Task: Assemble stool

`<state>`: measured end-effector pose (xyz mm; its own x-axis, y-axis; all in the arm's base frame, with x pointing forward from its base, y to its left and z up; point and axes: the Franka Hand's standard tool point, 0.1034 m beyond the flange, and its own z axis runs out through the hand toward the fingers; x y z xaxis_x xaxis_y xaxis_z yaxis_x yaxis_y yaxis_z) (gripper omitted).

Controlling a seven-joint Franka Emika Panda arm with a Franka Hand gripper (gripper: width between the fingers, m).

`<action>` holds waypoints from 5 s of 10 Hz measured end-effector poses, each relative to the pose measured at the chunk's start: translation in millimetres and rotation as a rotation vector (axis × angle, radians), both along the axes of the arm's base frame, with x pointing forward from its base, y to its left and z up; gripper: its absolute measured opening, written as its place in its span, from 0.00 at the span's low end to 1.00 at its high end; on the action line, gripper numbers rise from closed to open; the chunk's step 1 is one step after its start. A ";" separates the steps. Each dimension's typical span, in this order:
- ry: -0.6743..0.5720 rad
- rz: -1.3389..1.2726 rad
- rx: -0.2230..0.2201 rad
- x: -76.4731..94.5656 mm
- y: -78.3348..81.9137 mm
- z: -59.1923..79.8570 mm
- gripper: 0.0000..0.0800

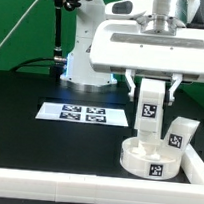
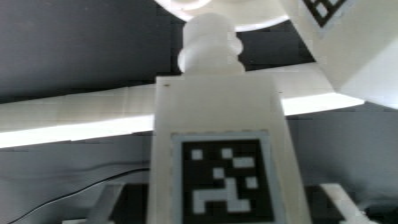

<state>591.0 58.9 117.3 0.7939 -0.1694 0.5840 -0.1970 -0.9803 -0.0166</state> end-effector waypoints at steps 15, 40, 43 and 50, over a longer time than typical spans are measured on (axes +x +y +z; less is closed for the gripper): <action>0.019 0.021 -0.045 -6.1 -5.0 -21.1 0.42; 0.010 0.004 -0.057 -17.0 0.1 -38.4 0.42; 0.012 0.002 -0.057 -16.6 -0.4 -38.3 0.42; 0.055 0.000 -0.041 -15.9 -3.1 -34.2 0.81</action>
Offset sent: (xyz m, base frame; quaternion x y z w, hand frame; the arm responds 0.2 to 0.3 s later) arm -0.0056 -0.0077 -0.0090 -0.0067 0.0161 -0.0175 0.9997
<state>575.1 55.8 83.1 0.8250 -0.1458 0.5460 -0.1961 -0.9800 0.0348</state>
